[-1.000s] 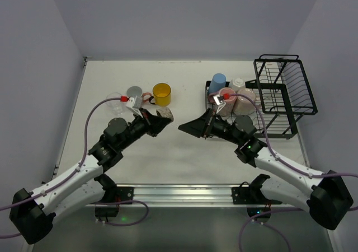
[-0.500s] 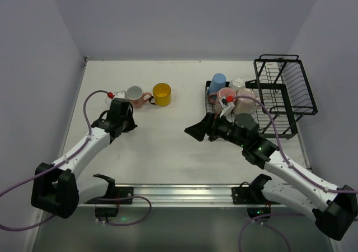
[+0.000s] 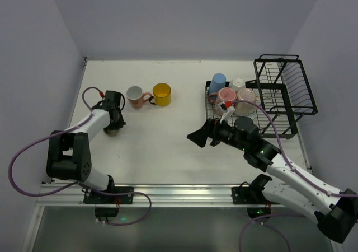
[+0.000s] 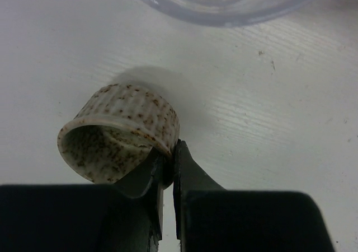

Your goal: Unload the cups from the dish rack

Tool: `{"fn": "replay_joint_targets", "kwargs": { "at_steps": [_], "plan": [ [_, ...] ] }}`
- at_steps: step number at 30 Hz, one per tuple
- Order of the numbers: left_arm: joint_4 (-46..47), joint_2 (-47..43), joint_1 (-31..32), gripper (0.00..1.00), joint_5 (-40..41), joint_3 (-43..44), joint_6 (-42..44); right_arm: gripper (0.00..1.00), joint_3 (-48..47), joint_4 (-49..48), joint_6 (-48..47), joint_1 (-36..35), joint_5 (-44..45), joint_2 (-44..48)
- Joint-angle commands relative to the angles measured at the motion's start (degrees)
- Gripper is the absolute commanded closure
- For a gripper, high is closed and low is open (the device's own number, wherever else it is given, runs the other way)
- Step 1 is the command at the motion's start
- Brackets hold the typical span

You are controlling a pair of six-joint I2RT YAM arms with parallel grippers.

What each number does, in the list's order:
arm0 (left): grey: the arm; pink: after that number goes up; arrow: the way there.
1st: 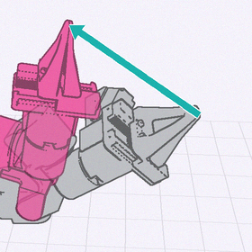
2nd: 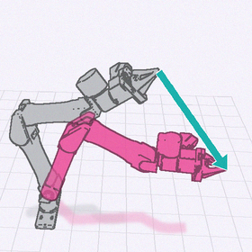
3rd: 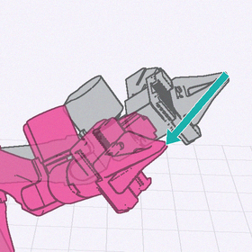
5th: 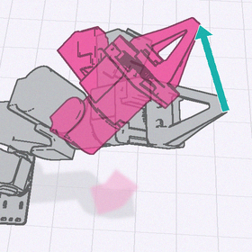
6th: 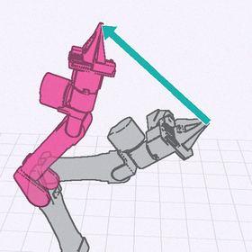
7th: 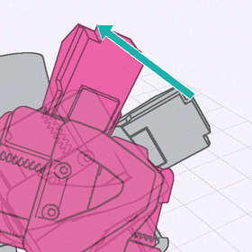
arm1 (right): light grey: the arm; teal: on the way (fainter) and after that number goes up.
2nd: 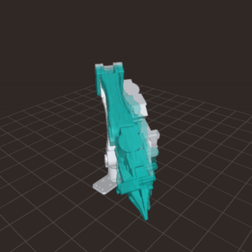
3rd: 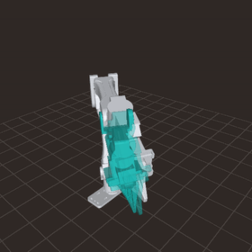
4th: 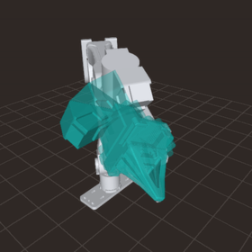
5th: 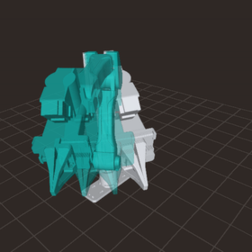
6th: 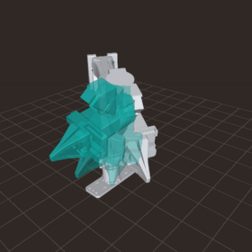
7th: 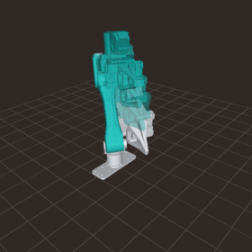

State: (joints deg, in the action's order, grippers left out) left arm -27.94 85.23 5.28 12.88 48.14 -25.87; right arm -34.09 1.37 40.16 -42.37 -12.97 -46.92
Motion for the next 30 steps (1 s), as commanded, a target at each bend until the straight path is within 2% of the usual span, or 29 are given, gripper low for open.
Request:
{"fn": "replay_joint_targets", "kwargs": {
  "at_steps": [1, 2, 3, 5, 6, 7, 8, 11, 14, 19, 24, 30],
  "plan": [
    [-1.15, 1.95, -1.85, 0.92, 1.70, 3.36, 3.19, 0.01, -0.19, 2.15, -2.81, -0.34, 1.10, 1.21],
    [-1.50, 2.30, -2.02, 0.90, 1.88, 3.80, 3.37, 0.01, -0.19, 2.24, -3.16, -0.35, 1.28, 1.21],
    [-2.11, 2.48, -2.11, 0.79, 2.23, 4.06, 3.80, 0.01, -0.19, 2.24, -3.33, -0.35, 1.54, 1.04],
    [-2.29, 1.87, -2.11, 0.66, 2.76, 4.59, 4.07, 0.01, -0.80, 2.76, -4.30, -0.35, 2.51, 0.43],
    [-2.38, 1.00, -2.11, 0.51, 3.54, 4.68, 4.33, 0.01, -1.15, 3.81, -4.65, -0.35, 3.04, 0.16],
    [-2.55, 0.64, -2.11, 0.42, 3.81, 4.77, 4.42, 0.01, -2.03, 4.60, -5.52, -0.26, 4.35, -0.36],
    [-2.73, 0.03, -2.11, 0.28, 3.99, 4.86, 4.51, 0.01, -2.39, 5.22, -5.88, -0.34, 5.23, -0.63],
    [-2.56, -2.61, -2.11, 0.13, 3.82, 4.86, 4.69, 0.01, -3.44, 7.42, -7.29, -0.35, 8.48, -0.81],
    [-2.12, -6.29, -2.11, 0.07, 0.41, 4.86, 4.34, 0.01, -4.84, 10.05, -8.69, -0.35, 12.51, -0.98],
    [1.92, -18.15, -1.41, 0.05, -9.35, 3.10, 4.25, 0.01, -8.10, 16.73, -11.50, -0.35, 23.06, -2.47],
    [10.34, -30.97, 3.33, 0.02, -21.38, -2.68, 2.49, 0.01, -14.42, 21.04, -13.88, 0.62, 36.41, -7.92],
    [16.06, -38.11, 11.15, 0.00, -29.12, -7.78, 2.93, 0.01, -21.89, 22.19, -13.18, 5.36, 43.02, -19.78]
  ]
}}
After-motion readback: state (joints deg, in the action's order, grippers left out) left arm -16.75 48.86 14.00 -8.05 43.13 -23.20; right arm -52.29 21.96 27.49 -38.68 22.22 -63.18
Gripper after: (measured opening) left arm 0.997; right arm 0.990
